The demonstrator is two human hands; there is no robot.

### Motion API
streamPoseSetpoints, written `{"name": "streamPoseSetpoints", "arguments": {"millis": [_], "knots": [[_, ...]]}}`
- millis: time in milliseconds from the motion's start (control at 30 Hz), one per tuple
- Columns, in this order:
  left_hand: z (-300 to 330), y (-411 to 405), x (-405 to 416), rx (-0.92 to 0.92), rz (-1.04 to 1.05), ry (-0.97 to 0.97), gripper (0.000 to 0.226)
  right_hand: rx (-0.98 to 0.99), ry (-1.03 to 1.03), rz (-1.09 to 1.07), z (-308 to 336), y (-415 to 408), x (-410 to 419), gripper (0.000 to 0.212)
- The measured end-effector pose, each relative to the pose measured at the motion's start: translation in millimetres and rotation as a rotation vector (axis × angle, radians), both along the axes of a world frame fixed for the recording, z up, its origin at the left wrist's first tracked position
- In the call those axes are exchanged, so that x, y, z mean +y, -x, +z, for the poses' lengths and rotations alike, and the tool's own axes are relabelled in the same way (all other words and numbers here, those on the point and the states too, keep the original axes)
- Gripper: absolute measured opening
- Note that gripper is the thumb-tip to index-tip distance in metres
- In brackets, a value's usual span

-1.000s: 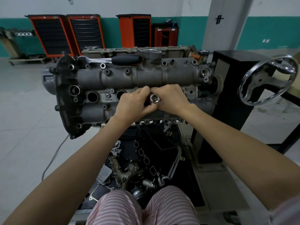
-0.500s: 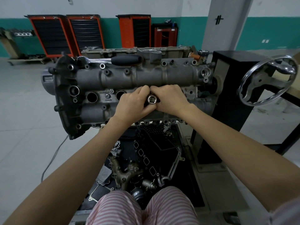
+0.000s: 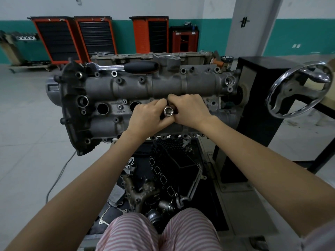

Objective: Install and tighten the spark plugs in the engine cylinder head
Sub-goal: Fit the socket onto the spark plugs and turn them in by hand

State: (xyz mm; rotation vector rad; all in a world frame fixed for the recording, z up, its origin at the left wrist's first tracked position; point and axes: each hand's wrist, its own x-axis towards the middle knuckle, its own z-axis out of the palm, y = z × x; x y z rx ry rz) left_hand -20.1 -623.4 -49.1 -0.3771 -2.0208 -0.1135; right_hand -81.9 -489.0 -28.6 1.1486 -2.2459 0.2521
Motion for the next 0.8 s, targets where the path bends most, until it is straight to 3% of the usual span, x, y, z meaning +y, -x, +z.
{"name": "streamPoseSetpoints", "arguments": {"millis": [267, 667, 800], "knots": [[-0.2, 0.1, -1.4, -0.047, -0.017, -0.039, 0.038, -0.01, -0.015, 0.016, -1.2, 1.3, 1.3, 0.014], [2.2, -2.0, 1.6, -0.049, -0.016, 0.011, 0.03, 0.073, -0.027, -0.001, -3.4, 2.1, -0.4, 0.025], [0.4, -0.9, -0.9, -0.069, -0.019, -0.016, 0.036, 0.039, 0.01, 0.021, -2.3, -1.0, 1.2, 0.015]]}}
